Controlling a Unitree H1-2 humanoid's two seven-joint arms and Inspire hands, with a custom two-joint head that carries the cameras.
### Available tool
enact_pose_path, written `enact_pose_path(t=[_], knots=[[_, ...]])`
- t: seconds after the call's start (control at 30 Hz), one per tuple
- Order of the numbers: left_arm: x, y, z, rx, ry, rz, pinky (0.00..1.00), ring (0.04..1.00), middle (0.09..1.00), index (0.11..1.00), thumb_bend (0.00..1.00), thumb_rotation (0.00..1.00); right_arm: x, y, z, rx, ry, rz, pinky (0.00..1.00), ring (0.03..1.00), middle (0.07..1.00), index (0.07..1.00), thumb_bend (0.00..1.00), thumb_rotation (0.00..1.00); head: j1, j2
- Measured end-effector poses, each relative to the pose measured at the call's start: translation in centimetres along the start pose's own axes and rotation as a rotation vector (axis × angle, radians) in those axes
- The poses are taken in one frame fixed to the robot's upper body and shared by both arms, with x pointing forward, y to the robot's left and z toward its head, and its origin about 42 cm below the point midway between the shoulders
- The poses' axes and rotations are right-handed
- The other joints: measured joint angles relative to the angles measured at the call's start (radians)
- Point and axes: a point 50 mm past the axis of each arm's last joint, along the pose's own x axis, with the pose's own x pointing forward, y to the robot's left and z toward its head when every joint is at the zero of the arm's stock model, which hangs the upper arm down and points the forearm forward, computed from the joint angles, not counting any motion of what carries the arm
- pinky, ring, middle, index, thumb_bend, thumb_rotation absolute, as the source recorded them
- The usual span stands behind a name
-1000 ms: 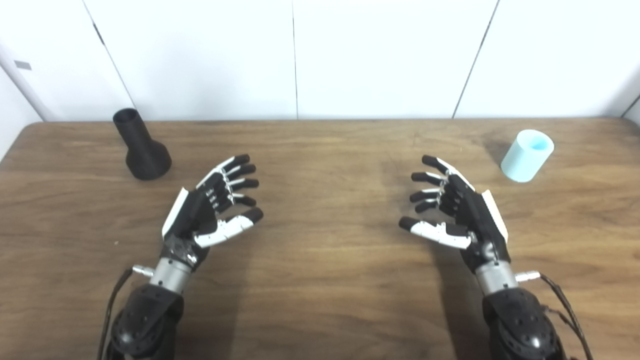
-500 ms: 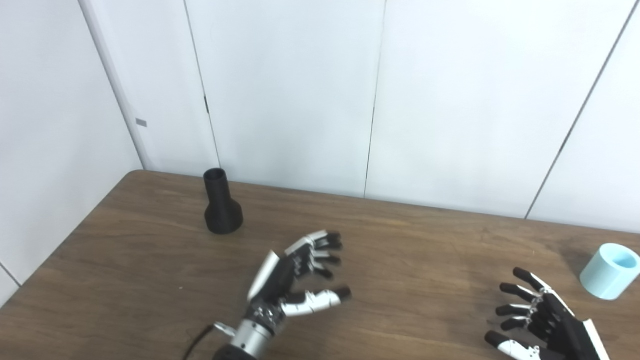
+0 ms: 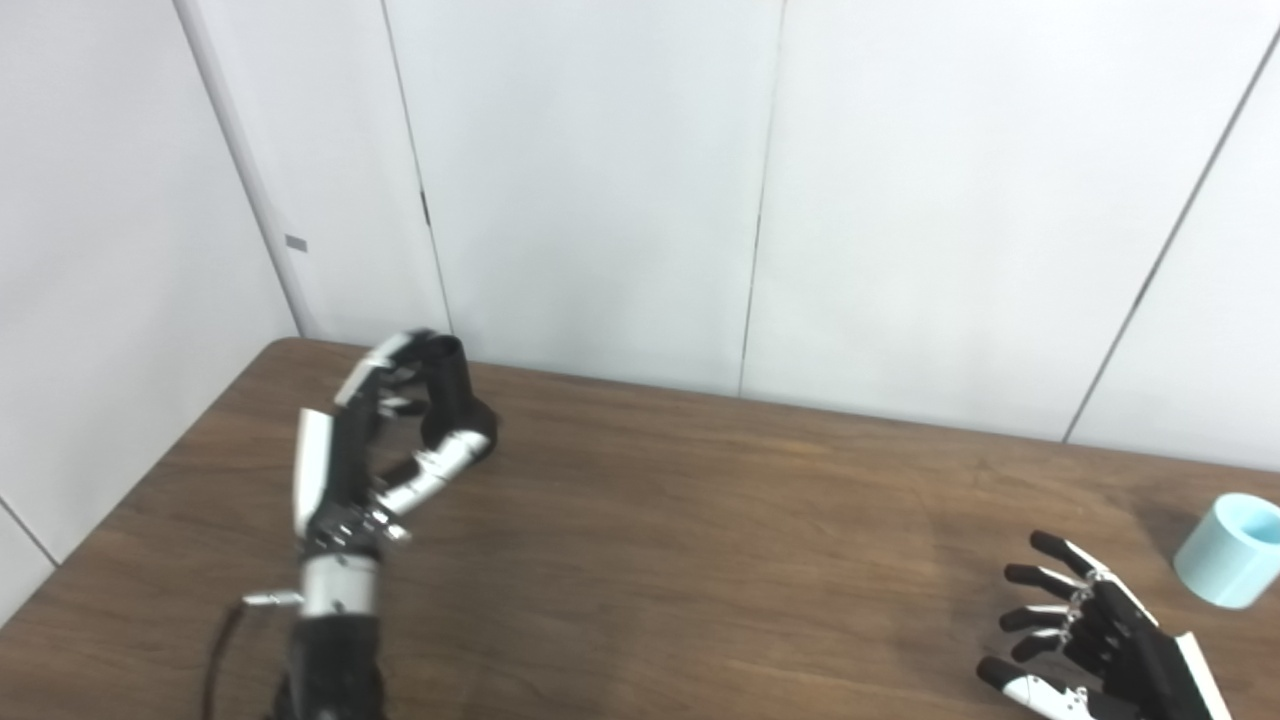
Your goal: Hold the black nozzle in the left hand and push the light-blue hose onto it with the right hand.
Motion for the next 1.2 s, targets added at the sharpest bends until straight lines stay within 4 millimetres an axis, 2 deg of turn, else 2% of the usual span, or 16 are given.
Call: enact_pose_path(t=[0.2,0.3,0.33,0.4,0.53,0.6,0.73,0.87,1.0,1.2], knots=[[2.2,1.6,0.1,0.178,-0.024,0.047,0.72,0.887,0.923,0.935,0.75,0.26,0.1,0.1,0.5,-0.003,-0.019,0.003,0.39,0.538,0.702,0.803,0.62,0.00,-0.002,0.003],[3.6,2.1,0.7,0.252,-0.040,0.047,0.80,0.941,0.976,0.984,0.80,0.27,0.1,0.1,1.1,-0.006,-0.038,0.004,0.38,0.529,0.702,0.800,0.62,0.00,-0.005,0.006],[4.1,2.3,0.9,0.282,-0.048,0.044,0.86,0.976,0.990,0.994,0.83,0.27,0.1,0.1,1.2,-0.008,-0.042,0.003,0.38,0.528,0.706,0.803,0.61,0.00,-0.005,0.008],[5.3,2.8,1.4,0.325,-0.060,0.021,0.92,0.994,0.998,0.999,0.87,0.28,0.1,0.2,1.4,-0.014,-0.042,0.003,0.37,0.526,0.705,0.800,0.61,0.00,-0.005,0.008],[6.8,3.5,2.1,0.350,-0.054,-0.029,0.92,1.000,1.000,1.000,0.93,0.33,0.2,0.3,1.9,-0.016,-0.043,0.002,0.37,0.524,0.707,0.804,0.59,0.00,-0.005,0.008],[7.4,3.4,1.6,0.342,-0.016,-0.090,0.94,1.000,1.000,1.000,0.96,0.35,0.2,0.6,2.1,-0.012,-0.045,0.003,0.38,0.526,0.709,0.807,0.59,0.00,-0.006,0.008],[8.3,3.2,0.2,0.344,0.081,-0.218,0.80,0.927,0.953,0.985,1.00,0.35,0.2,0.9,2.6,-0.004,-0.038,0.006,0.38,0.528,0.716,0.815,0.57,0.00,-0.009,0.009],[9.3,2.7,-1.2,0.375,0.130,-0.304,0.85,0.934,0.940,0.993,1.00,0.36,0.2,1.0,2.9,-0.001,-0.019,0.005,0.39,0.528,0.714,0.815,0.57,0.00,-0.011,0.011],[10.2,2.2,-2.9,0.419,0.173,-0.361,0.81,0.933,0.948,0.998,1.00,0.36,0.1,1.0,3.1,-0.010,-0.018,0.003,0.40,0.532,0.713,0.809,0.57,0.00,-0.011,0.011],[10.4,1.1,-4.8,0.461,0.226,-0.394,0.82,0.967,0.965,1.000,1.00,0.33,0.1,1.3,3.8,-0.010,-0.015,0.002,0.43,0.540,0.729,0.816,0.55,0.00,-0.018,0.015]])
